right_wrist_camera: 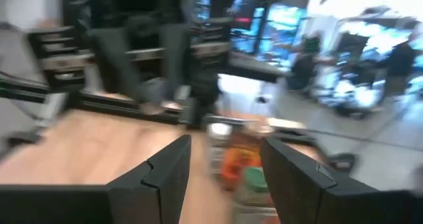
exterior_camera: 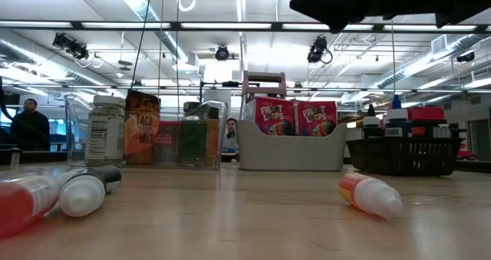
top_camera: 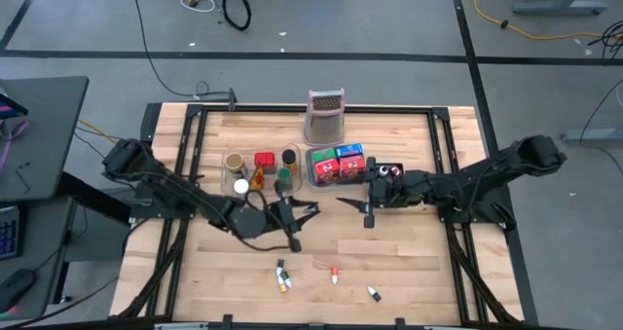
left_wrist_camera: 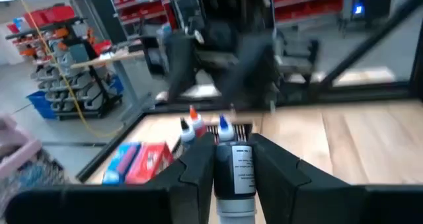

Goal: Pick & Place Kitchen Items
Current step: Put the left small violet food coloring bottle into the black basket

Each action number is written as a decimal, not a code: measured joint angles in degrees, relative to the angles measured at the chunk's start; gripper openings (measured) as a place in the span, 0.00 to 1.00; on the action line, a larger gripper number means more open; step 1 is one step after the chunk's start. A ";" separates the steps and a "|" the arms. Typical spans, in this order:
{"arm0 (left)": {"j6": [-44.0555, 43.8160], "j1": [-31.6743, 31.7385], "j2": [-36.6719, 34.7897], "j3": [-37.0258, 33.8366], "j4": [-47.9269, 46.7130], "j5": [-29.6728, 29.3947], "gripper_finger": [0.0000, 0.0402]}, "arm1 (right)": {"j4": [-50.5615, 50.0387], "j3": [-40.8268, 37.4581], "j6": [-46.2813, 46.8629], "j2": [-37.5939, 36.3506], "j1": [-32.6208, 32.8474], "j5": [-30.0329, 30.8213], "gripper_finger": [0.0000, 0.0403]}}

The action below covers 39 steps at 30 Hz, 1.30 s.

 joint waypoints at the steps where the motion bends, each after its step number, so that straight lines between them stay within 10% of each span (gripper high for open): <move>1: 0.42 0.73 -0.01 0.04 1.21 1.42 0.24 | 0.18 0.00 1.47 0.53 -0.28 -2.06 0.48; 12: 0.16 7.82 0.14 0.02 7.78 18.17 0.25 | 17.52 0.00 10.84 11.88 -0.62 -8.55 0.48; 39: 3.31 8.29 0.26 0.00 10.63 20.56 0.26 | 17.44 11.02 9.93 20.48 -0.73 -12.53 0.38</move>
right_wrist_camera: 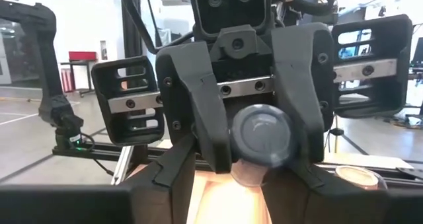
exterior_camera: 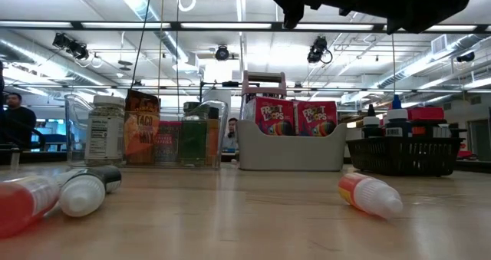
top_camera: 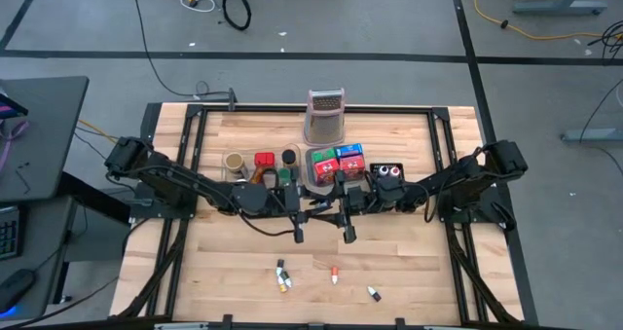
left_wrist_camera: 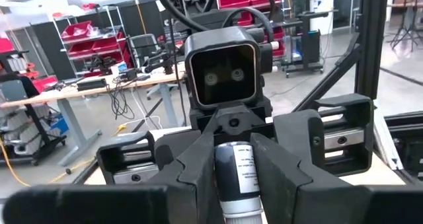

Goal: Pick & Place Kitchen Items
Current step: Put the left small violet food coloring bottle into the black basket

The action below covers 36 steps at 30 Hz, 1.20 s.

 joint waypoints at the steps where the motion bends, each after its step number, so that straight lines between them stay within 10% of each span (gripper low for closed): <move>1: -0.56 0.00 0.00 0.00 -0.02 0.14 0.26 | -0.01 0.00 -0.23 0.00 0.00 0.01 0.39; 21: -2.76 -0.11 -0.07 0.02 0.49 0.15 0.26 | -7.66 -0.09 -3.61 -4.11 -0.15 -0.70 0.44; 36: -2.79 -0.11 -0.11 0.09 -0.70 0.21 0.26 | -7.42 -0.12 -3.55 -4.02 -0.71 -0.99 0.23</move>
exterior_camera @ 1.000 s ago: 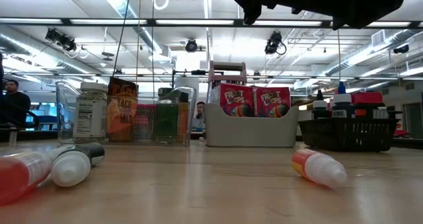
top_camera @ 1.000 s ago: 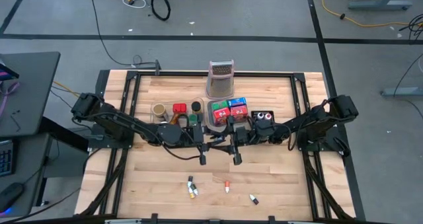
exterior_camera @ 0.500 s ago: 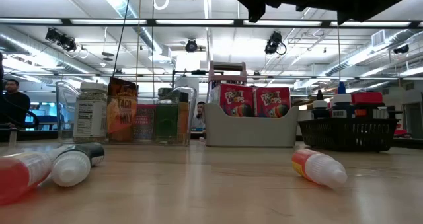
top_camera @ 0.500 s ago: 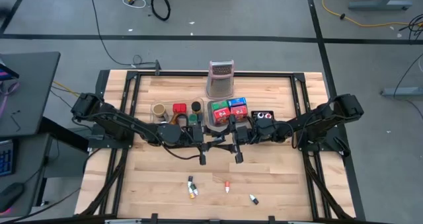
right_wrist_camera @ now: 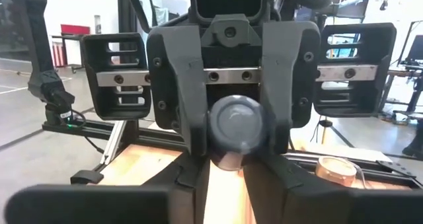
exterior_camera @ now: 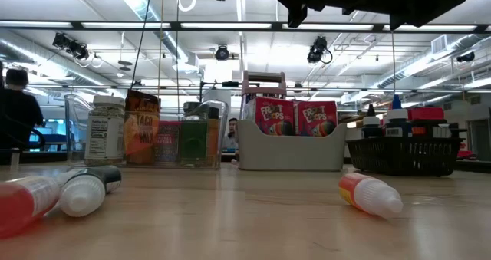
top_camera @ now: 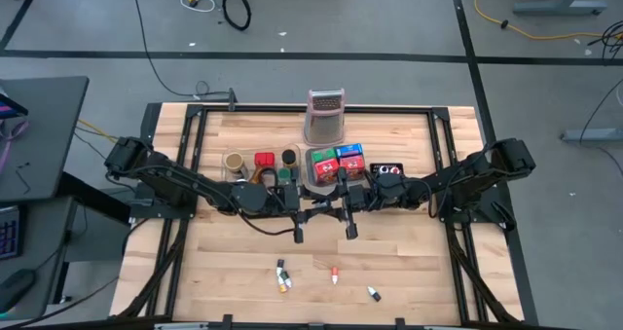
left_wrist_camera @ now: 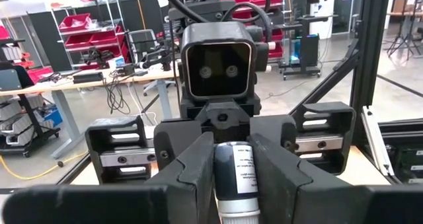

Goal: Pick & Place Kitchen Items
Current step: Put the left small violet food coloring bottle into the black basket

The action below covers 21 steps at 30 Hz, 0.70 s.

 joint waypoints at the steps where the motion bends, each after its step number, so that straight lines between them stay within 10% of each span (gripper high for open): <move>1: -0.35 0.00 0.00 0.00 0.02 0.00 0.26 | 0.00 -0.01 0.05 0.00 -0.11 -0.05 0.22; 21: -0.82 -0.07 0.00 -0.02 -0.71 -3.35 0.38 | -0.94 -0.01 0.00 0.00 -0.34 0.31 0.18</move>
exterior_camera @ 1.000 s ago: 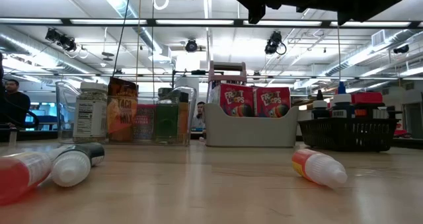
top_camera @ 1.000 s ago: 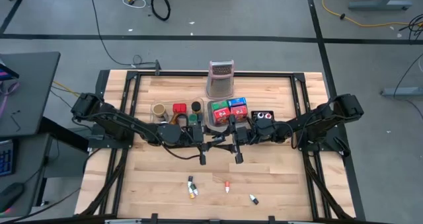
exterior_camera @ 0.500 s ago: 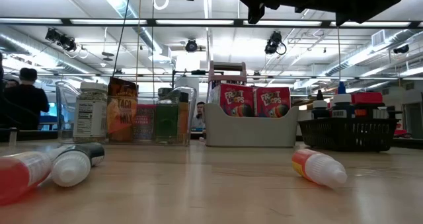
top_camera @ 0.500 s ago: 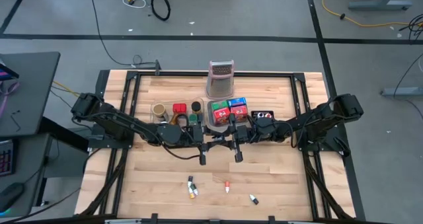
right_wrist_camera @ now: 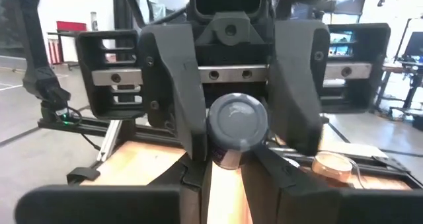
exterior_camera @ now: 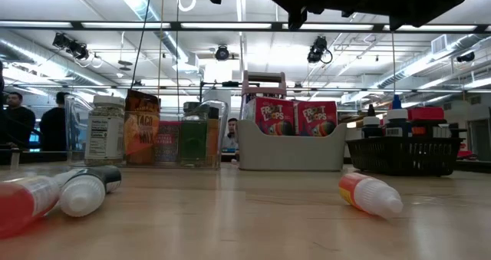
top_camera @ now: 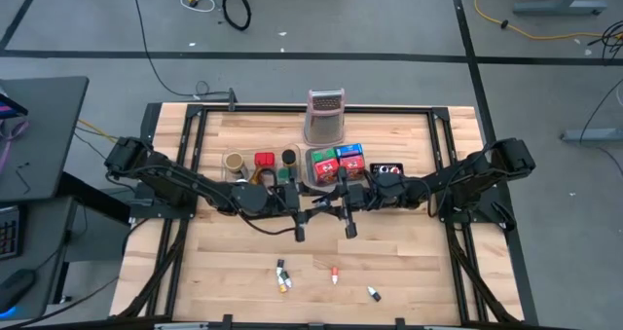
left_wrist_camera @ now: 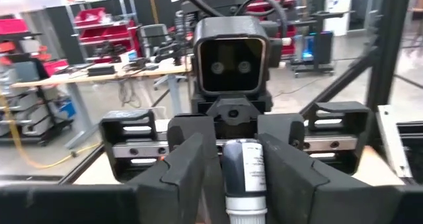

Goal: Pick & Place Kitchen Items
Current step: Put the left small violet food coloring bottle into the black basket

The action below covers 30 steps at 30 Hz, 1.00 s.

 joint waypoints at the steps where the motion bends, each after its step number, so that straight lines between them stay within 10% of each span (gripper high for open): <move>1: 0.02 0.00 0.00 0.00 -0.09 -0.95 0.40 | -0.73 0.00 0.03 -0.15 -0.01 0.22 0.18; 12: 5.21 -2.37 -0.22 -0.04 0.74 -10.76 0.52 | -36.67 0.00 8.58 -13.75 1.68 9.27 0.18; 30: 2.82 -3.67 -0.22 -0.02 0.10 -11.56 0.52 | -103.55 -0.92 48.41 -28.64 5.64 10.00 0.18</move>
